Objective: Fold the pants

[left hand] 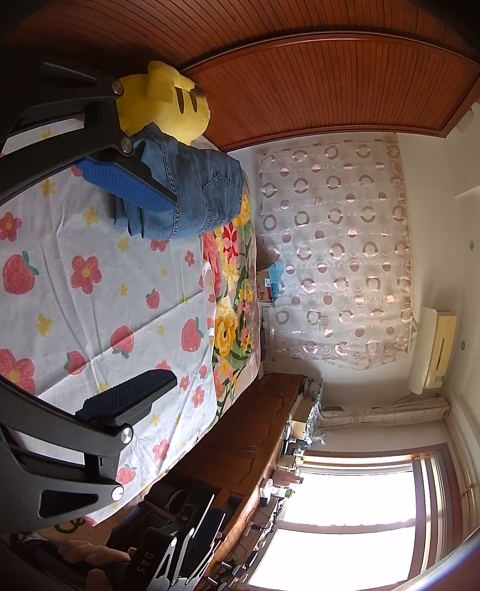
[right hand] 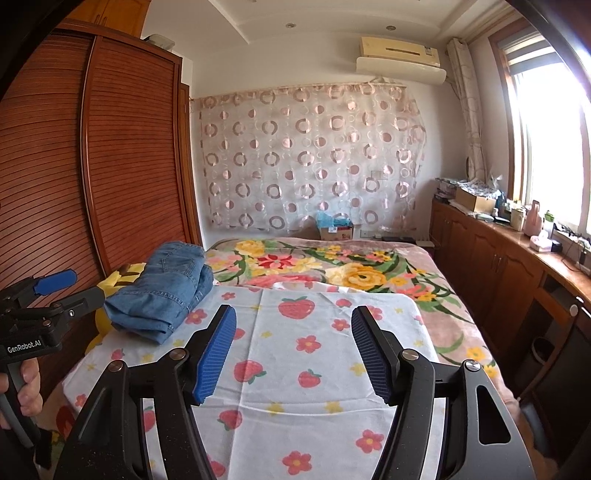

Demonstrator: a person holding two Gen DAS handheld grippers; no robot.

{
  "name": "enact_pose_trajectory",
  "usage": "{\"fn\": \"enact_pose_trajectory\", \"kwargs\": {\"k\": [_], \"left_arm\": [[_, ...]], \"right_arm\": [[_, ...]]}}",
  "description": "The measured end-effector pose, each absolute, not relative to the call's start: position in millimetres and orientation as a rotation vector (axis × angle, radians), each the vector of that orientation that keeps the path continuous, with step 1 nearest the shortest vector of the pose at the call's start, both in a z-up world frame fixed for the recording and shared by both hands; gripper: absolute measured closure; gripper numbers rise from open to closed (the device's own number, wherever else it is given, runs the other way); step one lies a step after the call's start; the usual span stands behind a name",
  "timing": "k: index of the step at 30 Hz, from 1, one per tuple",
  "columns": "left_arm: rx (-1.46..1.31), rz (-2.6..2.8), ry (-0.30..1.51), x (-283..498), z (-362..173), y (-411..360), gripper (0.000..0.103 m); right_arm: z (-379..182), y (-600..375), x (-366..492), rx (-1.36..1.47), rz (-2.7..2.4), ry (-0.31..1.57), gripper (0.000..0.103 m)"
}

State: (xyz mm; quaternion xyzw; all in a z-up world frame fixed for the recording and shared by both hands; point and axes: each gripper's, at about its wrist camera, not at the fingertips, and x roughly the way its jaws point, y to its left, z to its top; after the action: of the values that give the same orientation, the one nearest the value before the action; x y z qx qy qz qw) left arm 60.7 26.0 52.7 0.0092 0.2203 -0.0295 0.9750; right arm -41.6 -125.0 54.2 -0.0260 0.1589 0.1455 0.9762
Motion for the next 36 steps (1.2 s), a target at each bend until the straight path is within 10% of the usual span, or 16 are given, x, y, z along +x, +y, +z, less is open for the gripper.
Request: {"fn": "enact_pose_trajectory", "kwargs": {"k": [36], "left_arm": [[0.017, -0.061, 0.442, 59.4, 51.4, 29.4, 0.015]], "right_arm": [[56.8, -125.1, -44.8, -0.053, 0.294, 0.314, 0.034]]}}
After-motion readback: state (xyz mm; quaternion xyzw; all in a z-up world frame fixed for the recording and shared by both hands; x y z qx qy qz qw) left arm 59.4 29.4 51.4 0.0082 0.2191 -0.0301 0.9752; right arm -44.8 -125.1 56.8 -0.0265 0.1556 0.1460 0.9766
